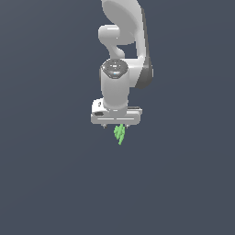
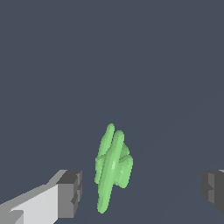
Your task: Pick up the object and move it to a goal position.
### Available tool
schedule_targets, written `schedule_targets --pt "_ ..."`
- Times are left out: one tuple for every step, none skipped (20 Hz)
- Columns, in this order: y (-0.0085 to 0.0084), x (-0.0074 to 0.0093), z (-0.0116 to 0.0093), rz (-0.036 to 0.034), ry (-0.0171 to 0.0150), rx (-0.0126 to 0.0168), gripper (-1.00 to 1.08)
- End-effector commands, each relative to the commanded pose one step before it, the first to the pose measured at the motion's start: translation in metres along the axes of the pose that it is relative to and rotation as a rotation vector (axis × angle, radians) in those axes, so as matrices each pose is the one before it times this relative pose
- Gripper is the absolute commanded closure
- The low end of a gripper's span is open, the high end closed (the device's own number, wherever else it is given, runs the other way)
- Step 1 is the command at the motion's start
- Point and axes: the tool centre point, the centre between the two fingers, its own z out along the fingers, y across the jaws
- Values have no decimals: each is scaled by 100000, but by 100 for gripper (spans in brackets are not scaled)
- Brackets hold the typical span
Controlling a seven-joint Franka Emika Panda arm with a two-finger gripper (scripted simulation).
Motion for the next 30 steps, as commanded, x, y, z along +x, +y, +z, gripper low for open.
schedule_targets --pt "-71 -65 122 456 46 49 -92" --pt "-46 -70 125 447 24 1 -92" --pt "-57 -89 158 581 36 9 -92" --pt "-77 -106 188 708 53 27 -92" --pt "-89 -124 218 842 69 41 -92" --pt "-101 -144 247 967 81 50 -92" --pt "-108 -165 276 1089 90 52 -92" --pt "-116 -190 307 1211 96 50 -92" --pt "-121 -215 336 1338 105 50 -92" --pt "-125 -241 364 1469 115 54 -92" --pt "-130 -269 392 1600 126 56 -92" --pt "-127 -295 413 1713 135 55 -92" --pt "-111 -288 388 1633 129 47 -92" --pt "-93 -271 353 1506 119 39 -92" --pt "-77 -252 319 1378 109 33 -92" --pt "-64 -232 286 1249 100 27 -92" --pt "-51 -211 253 1120 90 22 -92" --pt "-42 -188 221 989 80 18 -92" --pt "-33 -165 190 858 70 14 -92" --pt "-25 -140 160 728 59 11 -92" --pt "-20 -116 130 594 49 8 -92" --pt "-13 -90 101 464 38 6 -92" --pt "-10 -65 72 330 27 4 -92" --pt "-4 -39 43 201 17 2 -92" --pt "0 -13 14 69 6 1 -92" --pt "-6 53 -59 -466 -107 -22 -92" --pt "-2 -2 35 0 0 0 -92" --pt "-5 -5 104 0 0 0 -92" --pt "-7 -9 173 0 0 0 -92" --pt "16 -7 236 48 10 0 -92"
